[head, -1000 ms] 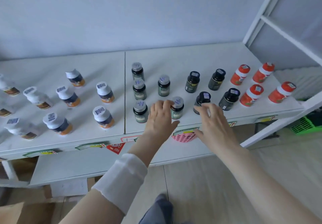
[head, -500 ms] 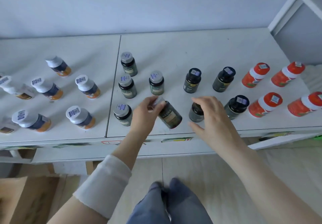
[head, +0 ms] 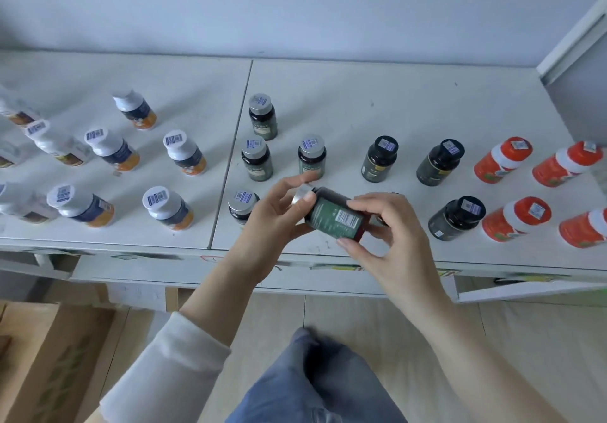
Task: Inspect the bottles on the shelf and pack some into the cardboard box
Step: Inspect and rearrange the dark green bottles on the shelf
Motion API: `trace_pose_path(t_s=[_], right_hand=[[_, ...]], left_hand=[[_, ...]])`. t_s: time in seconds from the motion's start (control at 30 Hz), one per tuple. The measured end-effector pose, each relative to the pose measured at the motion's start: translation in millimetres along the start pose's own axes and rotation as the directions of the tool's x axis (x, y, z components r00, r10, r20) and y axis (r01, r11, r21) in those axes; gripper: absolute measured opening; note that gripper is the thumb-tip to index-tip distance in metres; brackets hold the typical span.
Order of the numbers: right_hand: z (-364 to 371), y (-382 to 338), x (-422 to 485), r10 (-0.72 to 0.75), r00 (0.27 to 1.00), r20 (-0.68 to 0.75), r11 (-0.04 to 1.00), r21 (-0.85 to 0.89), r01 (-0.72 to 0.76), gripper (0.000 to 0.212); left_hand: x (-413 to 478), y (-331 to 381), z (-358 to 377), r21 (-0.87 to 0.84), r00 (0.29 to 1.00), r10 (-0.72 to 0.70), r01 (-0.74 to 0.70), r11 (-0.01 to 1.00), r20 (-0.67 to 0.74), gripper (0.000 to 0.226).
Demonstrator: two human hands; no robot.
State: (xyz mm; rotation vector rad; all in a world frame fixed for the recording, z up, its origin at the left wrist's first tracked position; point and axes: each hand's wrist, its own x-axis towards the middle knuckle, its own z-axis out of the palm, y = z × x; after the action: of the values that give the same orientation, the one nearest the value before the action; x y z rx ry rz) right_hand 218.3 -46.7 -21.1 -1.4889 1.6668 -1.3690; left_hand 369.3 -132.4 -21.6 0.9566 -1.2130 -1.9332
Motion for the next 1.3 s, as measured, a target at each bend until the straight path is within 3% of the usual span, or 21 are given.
trace_pose_path(t_s=[0.03, 0.17, 0.23, 0.33, 0.43, 0.5, 0.6, 0.67, 0.73, 0.83, 1.03, 1.17, 1.23, 1.3], right_hand=[[1.4, 0.9, -0.7, -0.012, 1.000, -0.013, 0.999, 0.034, 0.013, 0.043], [6.0, -6.2, 0.2, 0.231, 0.971, 0.066, 0.908, 0.344, -0.240, 0.041], [6.7, -12.1, -0.1, 0.153, 0.988, 0.022, 0.948, 0.279, -0.153, 0.043], [9.9, -12.3, -4.3, -0.103, 0.995, 0.000, 0.994, 0.041, 0.103, 0.051], [14.8, -11.4, -7.8, 0.040, 0.999, 0.032, 0.987, 0.153, -0.045, 0.056], [15.4, -12.1, -7.9, 0.128, 0.990, 0.055, 0.956, 0.258, -0.138, 0.046], [12.6, -11.3, -8.2, -0.004, 0.999, -0.047, 0.997, 0.082, 0.008, 0.042], [13.3, -5.2, -10.4, -0.076, 0.996, -0.050, 0.997, 0.020, 0.077, 0.047], [13.6, -6.1, -10.6, 0.062, 0.998, -0.033, 0.984, 0.169, -0.056, 0.055], [12.7, -6.5, -9.5, 0.217, 0.975, 0.048, 0.888, 0.405, -0.217, 0.053], [16.4, 0.7, -12.1, 0.193, 0.981, 0.007, 0.932, 0.312, -0.185, 0.055], [9.5, 7.1, -8.3, 0.147, 0.989, 0.003, 0.984, 0.096, -0.147, 0.059], [2.2, 10.8, -3.4, 0.077, 0.997, 0.001, 0.989, -0.124, -0.076, 0.066], [-7.1, 16.3, 1.6, -0.022, 0.999, 0.028, 0.948, -0.316, 0.029, 0.072]], left_hand=[[-1.1, 2.1, -1.3, -0.024, 1.000, 0.014, -0.015, 1.000, -0.007, 0.030], [-7.1, 2.6, -8.9, -0.197, 0.998, 0.045, -0.035, 0.980, 0.046, 0.033], [-9.3, -0.4, -11.0, -0.208, 0.998, 0.016, -0.002, 0.978, 0.065, 0.032], [-9.4, -2.7, -13.1, -0.203, 0.999, -0.038, 0.041, 0.978, 0.021, 0.029], [-8.9, -2.2, -15.2, -0.222, 1.000, -0.002, 0.005, 0.975, 0.013, 0.025], [-10.0, -3.0, -15.0, -0.236, 0.998, 0.034, -0.023, 0.972, 0.044, 0.026], [-10.4, -5.1, -13.8, -0.208, 0.998, 0.003, 0.011, 0.978, 0.063, 0.035], [-8.7, -5.3, -13.3, -0.179, 0.999, -0.002, 0.009, 0.984, 0.035, 0.027], [-6.6, -3.8, -14.5, -0.175, 0.999, 0.026, -0.020, 0.984, 0.030, 0.017], [-5.7, -1.2, -15.9, -0.195, 0.993, 0.068, -0.048, 0.980, 0.095, 0.021], [-1.8, -0.8, -11.3, -0.179, 0.998, 0.024, -0.013, 0.984, 0.061, 0.027], [5.7, 2.0, -11.9, -0.110, 0.994, 0.048, -0.038, 0.993, 0.094, 0.024], [11.2, 2.9, -10.9, 0.053, 0.990, 0.091, -0.098, 0.994, 0.108, 0.025], [19.3, -0.4, -8.6, 0.350, 0.984, 0.129, -0.164, 0.922, 0.122, 0.028]])
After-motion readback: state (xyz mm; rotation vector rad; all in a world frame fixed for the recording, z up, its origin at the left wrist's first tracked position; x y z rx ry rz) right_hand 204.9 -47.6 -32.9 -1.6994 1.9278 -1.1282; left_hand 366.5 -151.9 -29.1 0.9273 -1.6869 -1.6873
